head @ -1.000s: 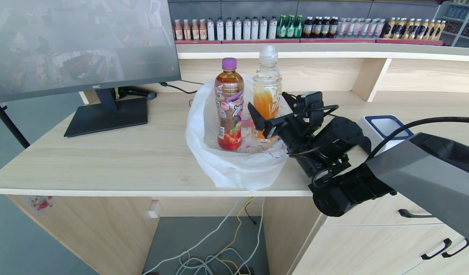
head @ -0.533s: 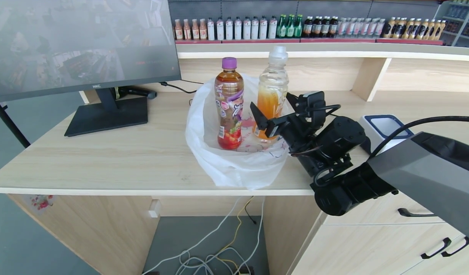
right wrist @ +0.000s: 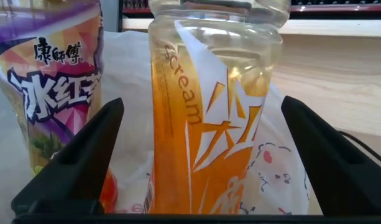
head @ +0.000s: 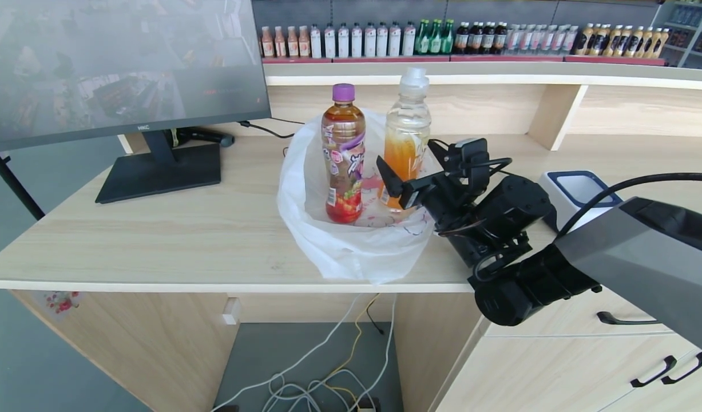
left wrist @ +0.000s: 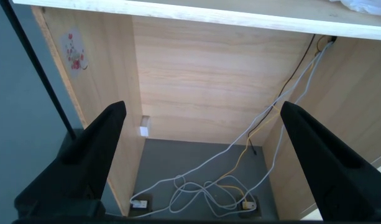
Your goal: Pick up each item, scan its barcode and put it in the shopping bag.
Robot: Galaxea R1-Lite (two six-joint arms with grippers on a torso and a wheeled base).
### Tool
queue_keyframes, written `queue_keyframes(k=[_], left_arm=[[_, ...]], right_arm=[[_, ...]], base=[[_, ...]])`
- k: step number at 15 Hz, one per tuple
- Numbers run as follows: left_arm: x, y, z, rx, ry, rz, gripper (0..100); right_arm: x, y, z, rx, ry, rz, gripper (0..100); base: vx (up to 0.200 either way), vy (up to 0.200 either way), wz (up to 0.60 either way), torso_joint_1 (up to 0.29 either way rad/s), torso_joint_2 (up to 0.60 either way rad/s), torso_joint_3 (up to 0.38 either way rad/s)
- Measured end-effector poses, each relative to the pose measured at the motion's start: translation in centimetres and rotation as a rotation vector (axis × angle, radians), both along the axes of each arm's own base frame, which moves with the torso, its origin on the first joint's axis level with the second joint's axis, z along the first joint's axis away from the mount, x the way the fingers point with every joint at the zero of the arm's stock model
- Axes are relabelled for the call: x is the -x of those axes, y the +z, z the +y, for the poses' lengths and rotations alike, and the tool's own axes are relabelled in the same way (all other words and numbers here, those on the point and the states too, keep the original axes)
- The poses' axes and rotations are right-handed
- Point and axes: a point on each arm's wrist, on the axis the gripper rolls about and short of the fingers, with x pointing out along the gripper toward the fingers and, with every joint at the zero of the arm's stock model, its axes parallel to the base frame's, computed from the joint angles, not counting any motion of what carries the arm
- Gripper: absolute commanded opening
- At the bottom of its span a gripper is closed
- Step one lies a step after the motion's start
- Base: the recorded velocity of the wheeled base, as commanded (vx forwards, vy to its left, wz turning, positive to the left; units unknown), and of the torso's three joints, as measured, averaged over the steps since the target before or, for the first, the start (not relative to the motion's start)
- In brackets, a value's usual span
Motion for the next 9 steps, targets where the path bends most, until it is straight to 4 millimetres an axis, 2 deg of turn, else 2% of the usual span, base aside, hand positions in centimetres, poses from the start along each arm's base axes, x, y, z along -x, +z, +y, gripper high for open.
queue_keyframes(k=[9], left_arm=[[0.0,0.0,0.0,0.000,0.000,0.000,100]], right_arm=[[1.4,1.4,-0.7,-0.003,0.002,-0.007,100]], base=[[0.000,0.000,0.00,0.000,0.00,0.000]])
